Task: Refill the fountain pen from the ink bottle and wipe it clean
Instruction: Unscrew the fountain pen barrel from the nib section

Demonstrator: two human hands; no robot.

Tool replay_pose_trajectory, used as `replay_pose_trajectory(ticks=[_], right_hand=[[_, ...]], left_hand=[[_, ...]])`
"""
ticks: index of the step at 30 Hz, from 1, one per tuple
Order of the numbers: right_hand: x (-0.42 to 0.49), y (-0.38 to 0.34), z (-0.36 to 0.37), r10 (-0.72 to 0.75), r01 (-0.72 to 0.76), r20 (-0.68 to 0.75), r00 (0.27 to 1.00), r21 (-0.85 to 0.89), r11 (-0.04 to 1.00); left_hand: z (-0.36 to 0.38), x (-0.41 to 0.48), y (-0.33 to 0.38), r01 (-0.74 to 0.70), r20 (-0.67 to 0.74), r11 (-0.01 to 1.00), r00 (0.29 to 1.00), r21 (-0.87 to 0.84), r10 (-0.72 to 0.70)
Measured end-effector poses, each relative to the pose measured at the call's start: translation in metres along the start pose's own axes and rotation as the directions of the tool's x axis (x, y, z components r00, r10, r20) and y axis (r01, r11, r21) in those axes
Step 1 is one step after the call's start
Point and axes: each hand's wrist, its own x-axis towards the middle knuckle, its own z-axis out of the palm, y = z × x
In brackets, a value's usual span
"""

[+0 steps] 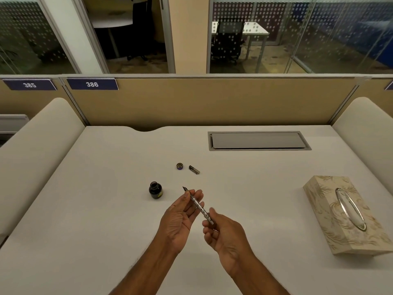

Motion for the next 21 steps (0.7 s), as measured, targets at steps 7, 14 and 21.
replay_pose_trajectory(ticks=[7,14,21], right_hand=[[-0.002,-0.003,-0.002,0.043,-0.044,0.024,0.999,0.034,0.998],[-0.005,-0.007,-0.003,0.102,-0.105,0.044,0.994,0.063,0.993],[-0.009,-0.01,-0.005,0.119,-0.124,0.057,0.991,0.084,0.989]], left_hand=[[0.003,-0.001,-0.001,-0.002,0.002,1.0,1.0,0.015,0.002],[0.004,-0.003,-0.004,0.0,0.005,1.0,1.0,0.006,0.0],[0.007,-0.005,-0.004,0.0,0.026,1.0,1.0,0.001,0.0]])
